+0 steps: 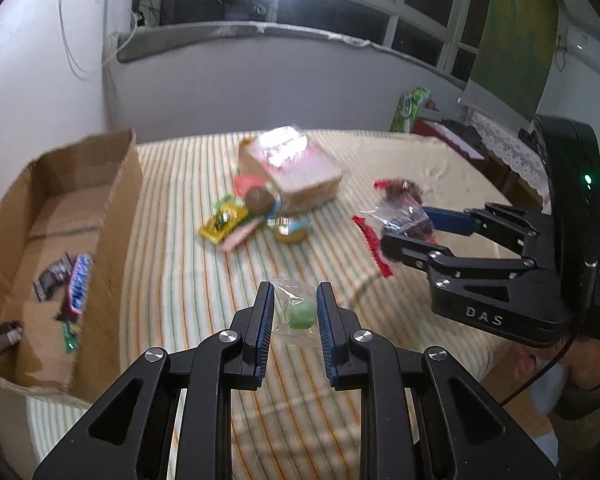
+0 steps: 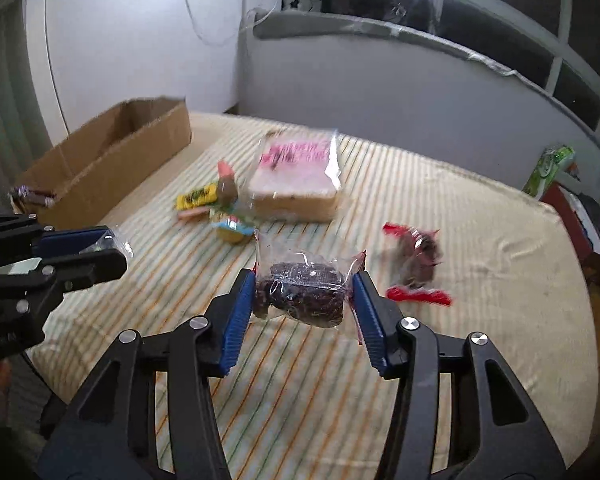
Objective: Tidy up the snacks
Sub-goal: 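Carry the green candy and brownie bag into the box and open both tools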
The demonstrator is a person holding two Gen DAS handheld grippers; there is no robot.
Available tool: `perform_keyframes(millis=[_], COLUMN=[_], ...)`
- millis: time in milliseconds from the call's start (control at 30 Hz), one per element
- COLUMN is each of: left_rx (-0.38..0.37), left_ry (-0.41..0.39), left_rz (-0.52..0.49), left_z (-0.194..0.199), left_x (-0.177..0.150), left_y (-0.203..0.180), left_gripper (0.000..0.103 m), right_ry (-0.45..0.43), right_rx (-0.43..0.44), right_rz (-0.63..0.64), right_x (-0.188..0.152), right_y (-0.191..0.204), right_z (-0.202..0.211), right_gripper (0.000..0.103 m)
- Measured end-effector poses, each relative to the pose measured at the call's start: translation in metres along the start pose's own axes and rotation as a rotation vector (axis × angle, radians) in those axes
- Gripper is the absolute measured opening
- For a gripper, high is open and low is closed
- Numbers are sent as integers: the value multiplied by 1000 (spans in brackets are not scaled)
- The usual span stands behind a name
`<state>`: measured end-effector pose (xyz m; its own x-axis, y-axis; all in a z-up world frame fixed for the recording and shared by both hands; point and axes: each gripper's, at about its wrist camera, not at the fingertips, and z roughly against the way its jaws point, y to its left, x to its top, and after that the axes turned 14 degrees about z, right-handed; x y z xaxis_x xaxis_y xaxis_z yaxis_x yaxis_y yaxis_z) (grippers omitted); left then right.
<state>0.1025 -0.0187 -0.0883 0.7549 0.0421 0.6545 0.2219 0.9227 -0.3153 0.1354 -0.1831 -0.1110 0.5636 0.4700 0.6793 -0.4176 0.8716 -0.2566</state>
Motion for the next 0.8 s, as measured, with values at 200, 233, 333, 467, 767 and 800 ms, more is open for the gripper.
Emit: perform_keyframes(millis=[200, 233, 333, 467, 767, 800], left_rx=[19, 23, 36, 70, 124, 131], left_ry=[-68, -81, -130, -184, -243, -247], left_rz=[0, 1, 3, 7, 54, 62], left_z=[24, 28, 44, 60, 84, 87], left_x=[24, 28, 40, 50, 55, 54], left_y=[-8, -8, -7, 1, 38, 43], left_gripper=[20, 20, 20, 20, 20, 20], right_ry=[-59, -68, -91, -116, -141, -143], right_rx=[-27, -27, -26, -12, 40, 47], right_rz=[6, 7, 18, 38, 122, 130], right_x=[16, 19, 26, 39, 75, 78], right_y=[0, 1, 6, 18, 70, 74], right_z=[28, 31, 41, 47, 38, 36], right_gripper=[52, 52, 52, 52, 52, 52])
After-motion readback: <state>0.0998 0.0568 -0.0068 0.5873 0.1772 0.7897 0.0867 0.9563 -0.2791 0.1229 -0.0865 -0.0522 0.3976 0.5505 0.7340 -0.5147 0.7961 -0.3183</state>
